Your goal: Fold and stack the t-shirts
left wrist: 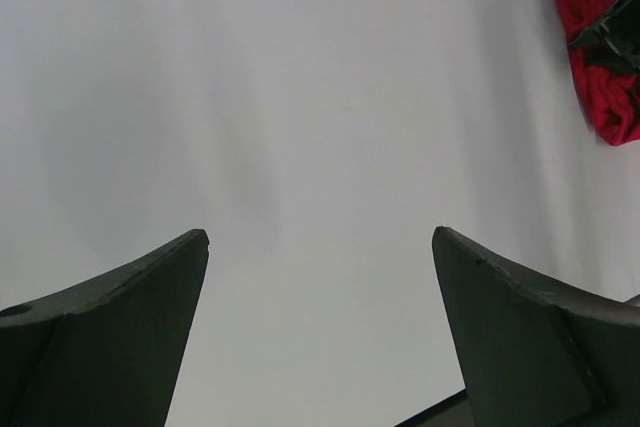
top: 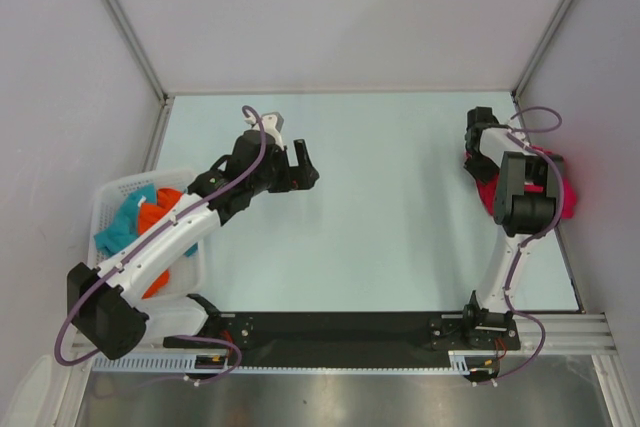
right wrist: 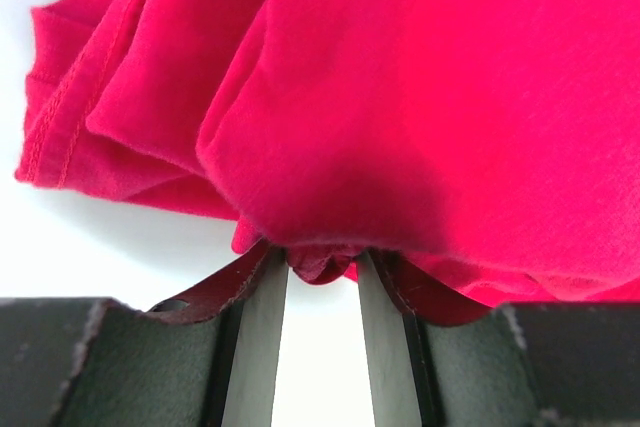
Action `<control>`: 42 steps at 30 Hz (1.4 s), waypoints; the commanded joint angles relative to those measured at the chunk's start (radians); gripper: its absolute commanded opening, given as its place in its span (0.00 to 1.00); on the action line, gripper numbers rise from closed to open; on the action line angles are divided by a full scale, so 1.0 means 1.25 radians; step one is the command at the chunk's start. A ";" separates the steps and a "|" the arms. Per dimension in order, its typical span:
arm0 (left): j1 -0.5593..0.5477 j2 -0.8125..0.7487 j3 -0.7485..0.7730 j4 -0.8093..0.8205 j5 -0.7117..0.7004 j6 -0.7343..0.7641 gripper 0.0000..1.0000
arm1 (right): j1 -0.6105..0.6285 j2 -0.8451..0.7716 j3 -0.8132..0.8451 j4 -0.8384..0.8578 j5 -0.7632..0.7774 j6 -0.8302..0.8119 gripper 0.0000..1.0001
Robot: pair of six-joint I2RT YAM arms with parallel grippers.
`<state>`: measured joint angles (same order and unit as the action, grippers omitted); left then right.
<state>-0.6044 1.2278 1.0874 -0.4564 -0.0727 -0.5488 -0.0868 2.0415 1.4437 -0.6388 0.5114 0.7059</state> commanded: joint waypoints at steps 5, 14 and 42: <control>0.006 0.008 0.004 0.026 0.010 0.013 1.00 | 0.146 -0.021 0.081 -0.025 -0.002 -0.114 0.41; 0.015 0.019 -0.013 0.014 -0.006 -0.005 1.00 | 0.327 -0.007 0.357 -0.181 -0.078 -0.145 0.41; 0.038 -0.136 0.130 -0.359 -0.143 0.062 0.99 | 0.818 -0.283 0.162 -0.096 -0.073 -0.046 0.40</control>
<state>-0.5617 0.9905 1.1694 -0.8398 -0.2413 -0.5262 0.9073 1.7355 1.6089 -0.7475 0.3557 0.6098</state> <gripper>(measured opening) 0.994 0.403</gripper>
